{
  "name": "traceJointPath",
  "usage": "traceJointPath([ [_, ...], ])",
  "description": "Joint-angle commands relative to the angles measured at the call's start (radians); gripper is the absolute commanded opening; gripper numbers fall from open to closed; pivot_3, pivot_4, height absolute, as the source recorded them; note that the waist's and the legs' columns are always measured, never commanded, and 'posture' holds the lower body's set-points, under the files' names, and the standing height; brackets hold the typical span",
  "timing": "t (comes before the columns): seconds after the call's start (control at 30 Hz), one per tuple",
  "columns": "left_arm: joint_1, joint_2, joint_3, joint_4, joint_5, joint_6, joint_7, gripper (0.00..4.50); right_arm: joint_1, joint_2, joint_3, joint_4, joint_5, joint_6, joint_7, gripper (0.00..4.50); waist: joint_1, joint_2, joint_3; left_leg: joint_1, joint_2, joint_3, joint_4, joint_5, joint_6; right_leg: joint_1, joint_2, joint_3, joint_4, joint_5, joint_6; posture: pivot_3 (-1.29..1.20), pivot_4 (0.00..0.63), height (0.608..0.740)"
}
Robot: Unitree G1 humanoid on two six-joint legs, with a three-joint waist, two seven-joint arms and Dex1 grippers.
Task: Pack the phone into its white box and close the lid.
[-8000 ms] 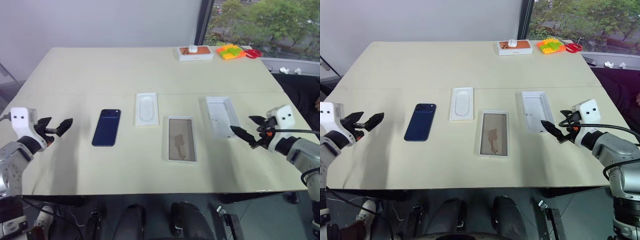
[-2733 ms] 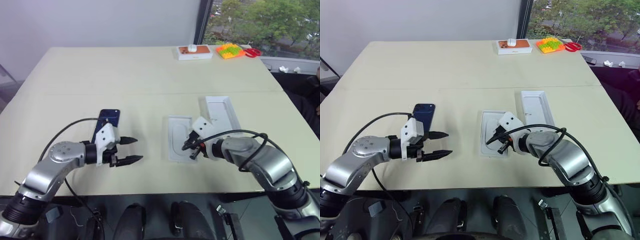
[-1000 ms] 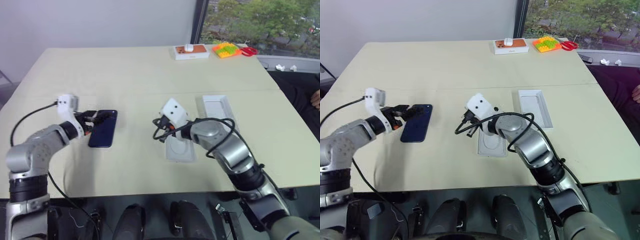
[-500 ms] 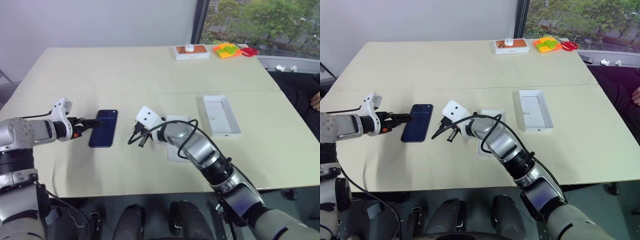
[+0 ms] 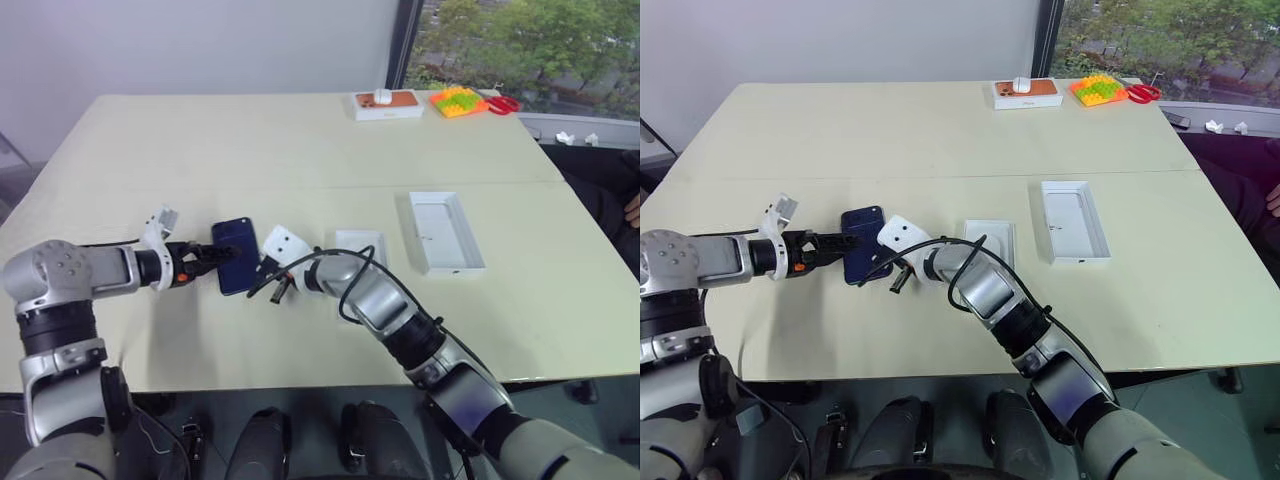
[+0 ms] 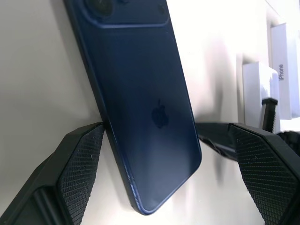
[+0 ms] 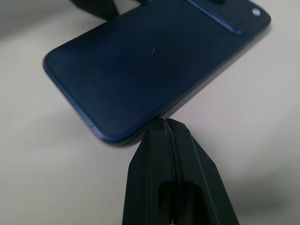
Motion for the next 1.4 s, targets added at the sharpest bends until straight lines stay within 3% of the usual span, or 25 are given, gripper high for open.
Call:
traceJointPath([
  [0.03, 0.034, -0.069, -0.005, -0.027, -0.092, 0.030, 0.044, 4.44, -0.018, 0.029, -0.004, 0.006, -0.010, -0.025, 0.011, 0.00, 0.000, 0.000, 0.000, 0.000, 0.000, 0.000, 0.000, 0.000, 0.000, 0.000, 0.000, 0.000, 0.000, 0.000, 0.000, 0.00, 0.150, 0.740],
  [0.3, 0.065, -0.172, 0.096, -0.055, -0.169, 0.030, 0.176, 4.44, -0.006, 0.035, -0.010, 0.007, -0.028, -0.030, 0.023, 0.00, -0.001, 0.000, -0.001, 0.000, -0.002, 0.000, 0.000, 0.000, 0.000, 0.001, -0.003, -0.001, 0.000, 0.000, 0.000, 0.00, 0.150, 0.740],
  [0.7, 0.016, -0.091, 0.173, 0.058, -0.159, 0.030, 0.195, 4.44, 0.011, 0.022, -0.010, -0.018, -0.045, -0.022, 0.037, 0.00, -0.010, 0.000, -0.001, 0.000, -0.002, 0.000, 0.000, 0.000, 0.000, 0.000, -0.002, -0.001, 0.000, 0.000, 0.000, 0.00, 0.150, 0.740],
  [0.8, 0.013, -0.079, 0.166, 0.070, -0.160, 0.030, 0.186, 3.63, 0.016, 0.024, -0.009, -0.024, -0.049, -0.018, 0.037, 0.00, -0.011, 0.000, -0.001, 0.001, -0.001, 0.000, -0.001, 0.000, 0.000, 0.000, -0.001, -0.001, 0.000, 0.000, 0.000, 0.00, 0.150, 0.740],
  [0.97, 0.005, -0.077, 0.179, 0.091, -0.155, 0.030, 0.184, 1.14, 0.024, 0.025, -0.008, -0.034, -0.054, -0.012, 0.036, 0.00, -0.009, -0.001, -0.001, 0.000, -0.001, -0.001, -0.002, 0.001, -0.002, 0.000, -0.001, -0.001, 0.000, 0.000, 0.000, 0.00, 0.150, 0.740],
  [1.33, 0.009, -0.093, 0.241, 0.108, -0.226, 0.030, 0.188, 1.14, 0.042, -0.042, -0.040, -0.180, -0.064, 0.058, 0.039, 0.00, -0.005, -0.001, -0.001, -0.001, -0.001, -0.001, -0.002, 0.001, -0.003, -0.001, -0.002, -0.001, 0.000, 0.000, 0.000, 0.00, 0.150, 0.740],
  [1.4, 0.014, -0.093, 0.241, 0.111, -0.244, 0.030, 0.198, 0.60, 0.042, -0.055, -0.049, -0.211, -0.061, 0.075, 0.037, 0.00, -0.006, -0.001, 0.000, -0.001, -0.001, -0.001, -0.002, 0.001, -0.003, -0.002, -0.002, -0.001, 0.000, 0.000, 0.000, 0.00, 0.150, 0.740],
])
